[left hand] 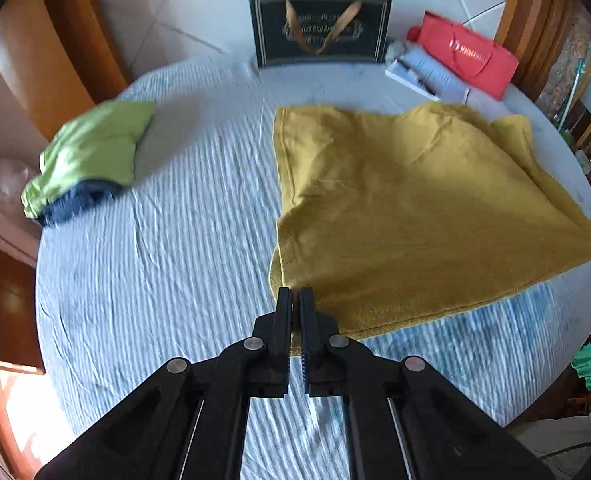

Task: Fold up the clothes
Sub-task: 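Lay the sweatshirt flat on the bed and open both grippers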

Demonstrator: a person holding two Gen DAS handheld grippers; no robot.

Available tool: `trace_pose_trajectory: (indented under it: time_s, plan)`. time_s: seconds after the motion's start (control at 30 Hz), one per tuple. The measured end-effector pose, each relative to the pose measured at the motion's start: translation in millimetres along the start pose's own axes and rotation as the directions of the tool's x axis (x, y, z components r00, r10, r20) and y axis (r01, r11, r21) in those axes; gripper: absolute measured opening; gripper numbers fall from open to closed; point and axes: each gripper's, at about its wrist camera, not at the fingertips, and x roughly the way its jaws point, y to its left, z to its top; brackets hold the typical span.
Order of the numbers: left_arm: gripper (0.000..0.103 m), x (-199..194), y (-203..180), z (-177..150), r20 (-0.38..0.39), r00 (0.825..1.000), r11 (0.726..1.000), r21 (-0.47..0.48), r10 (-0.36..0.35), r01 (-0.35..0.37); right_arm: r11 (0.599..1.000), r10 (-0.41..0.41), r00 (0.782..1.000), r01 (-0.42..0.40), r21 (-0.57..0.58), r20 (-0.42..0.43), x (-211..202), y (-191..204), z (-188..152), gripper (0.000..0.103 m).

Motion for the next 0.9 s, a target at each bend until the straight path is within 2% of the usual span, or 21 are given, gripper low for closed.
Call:
trace_pose_trajectory:
  time_s: [0.1, 0.2, 0.27, 0.4, 0.5, 0.57, 0.6, 0.73, 0.9]
  plan:
    - [0.003, 48.5, -6.4, -32.5, -0.140, 0.990, 1.000, -0.023, 0.002, -0.005, 1.000, 0.001, 0.996, 0.001, 0.031, -0.084, 15.1, -9.8, -18.3, 0.005]
    - [0.009, 59.1, -9.1, -43.4, -0.202, 0.979, 1.000, -0.027, 0.006, -0.012, 0.998, 0.005, 0.986, 0.005, 0.062, -0.167, 30.1, -19.7, -36.7, 0.008]
    - [0.030, 46.7, -7.9, -40.5, -0.177, 0.984, 1.000, -0.031, -0.003, -0.003, 0.997, 0.009, 0.975, 0.009, 0.082, -0.222, 40.2, -26.2, -48.9, 0.012]
    - [0.035, 6.7, -2.1, -16.6, -0.042, 0.999, 0.999, -0.033, -0.015, 0.014, 0.992, 0.021, 0.944, 0.021, 0.122, -0.329, 60.3, -39.4, -73.4, 0.012]
    - [0.035, 1.0, -0.9, 7.5, 0.021, 1.000, 1.000, -0.017, -0.008, 0.008, 0.990, -0.020, 0.959, 0.058, 0.129, -0.283, 59.0, -46.6, -55.9, 0.014]
    - [0.035, 13.8, 0.9, 15.9, 0.017, 1.000, 1.000, -0.025, -0.011, 0.011, 0.981, -0.025, 0.958, 0.078, 0.178, -0.285, 69.4, -55.4, -51.9, 0.026]
    - [0.035, 21.4, 1.3, 18.4, 0.009, 1.000, 0.999, -0.031, -0.021, 0.021, 0.975, -0.025, 0.957, 0.088, 0.206, -0.291, 75.7, -60.2, -50.9, 0.028]
    - [0.035, 55.9, -2.5, 7.2, -0.044, 0.998, 0.999, -0.019, -0.034, 0.033, 0.946, -0.040, 0.940, 0.145, 0.290, -0.338, 95.0, -74.3, -60.2, 0.028]
    - [0.035, 77.2, -15.3, -4.1, -0.085, 0.994, 0.998, 0.004, -0.066, 0.067, 0.925, 0.011, 0.928, 0.131, 0.356, -0.371, 108.2, -78.5, -76.6, 0.028]
